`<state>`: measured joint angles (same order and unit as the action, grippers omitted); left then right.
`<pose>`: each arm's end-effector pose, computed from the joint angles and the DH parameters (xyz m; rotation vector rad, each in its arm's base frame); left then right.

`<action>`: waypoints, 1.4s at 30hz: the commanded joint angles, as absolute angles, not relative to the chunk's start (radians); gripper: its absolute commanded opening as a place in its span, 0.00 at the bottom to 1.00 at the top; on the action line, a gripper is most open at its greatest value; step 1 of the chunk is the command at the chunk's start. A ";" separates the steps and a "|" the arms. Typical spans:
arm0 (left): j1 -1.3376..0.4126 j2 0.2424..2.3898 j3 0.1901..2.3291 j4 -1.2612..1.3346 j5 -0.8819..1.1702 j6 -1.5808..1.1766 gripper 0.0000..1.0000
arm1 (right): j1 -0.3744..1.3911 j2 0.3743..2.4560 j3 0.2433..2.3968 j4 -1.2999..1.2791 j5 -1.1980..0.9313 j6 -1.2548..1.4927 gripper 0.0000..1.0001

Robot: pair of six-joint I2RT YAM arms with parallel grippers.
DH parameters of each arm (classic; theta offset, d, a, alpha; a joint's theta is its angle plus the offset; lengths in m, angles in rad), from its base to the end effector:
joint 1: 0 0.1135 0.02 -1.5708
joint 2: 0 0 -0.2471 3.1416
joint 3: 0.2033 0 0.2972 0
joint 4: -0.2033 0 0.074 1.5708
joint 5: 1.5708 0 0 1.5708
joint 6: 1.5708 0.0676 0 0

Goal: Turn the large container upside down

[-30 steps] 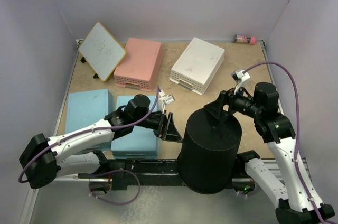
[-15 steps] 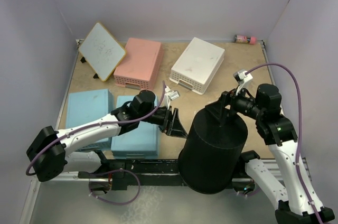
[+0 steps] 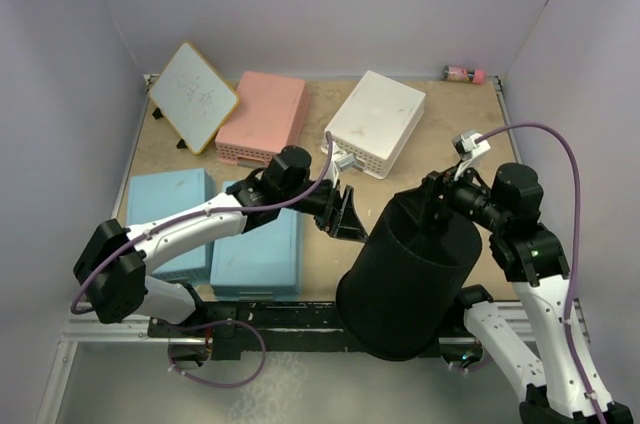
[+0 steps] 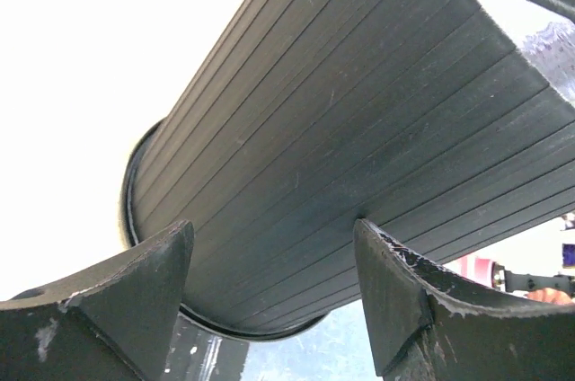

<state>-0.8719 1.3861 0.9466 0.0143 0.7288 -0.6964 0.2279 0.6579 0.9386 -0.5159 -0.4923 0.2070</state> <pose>0.2080 -0.3175 0.2355 0.7518 2.2022 -1.6394 0.2046 0.0802 0.3718 -0.3767 1.8024 0.7505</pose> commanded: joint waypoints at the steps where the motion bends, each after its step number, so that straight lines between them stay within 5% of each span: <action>1: -0.857 1.442 1.058 -0.053 0.680 -0.552 0.68 | 0.238 0.654 0.934 -0.647 -0.537 0.171 0.86; 10: -0.665 1.393 1.084 -0.127 0.733 -0.491 0.68 | 0.238 0.646 0.955 -0.649 -0.587 0.171 0.90; 24: -0.646 1.212 1.191 -0.430 0.605 -0.360 0.69 | 0.238 0.662 1.064 -0.709 -0.673 0.136 0.97; 37: -0.646 1.092 1.173 -0.431 0.374 -0.419 0.75 | 0.238 0.675 1.055 -0.633 -0.726 0.160 0.98; 42: -0.646 1.083 1.158 -0.489 0.559 -0.391 0.75 | 0.238 0.703 1.036 -0.739 -0.868 0.124 0.98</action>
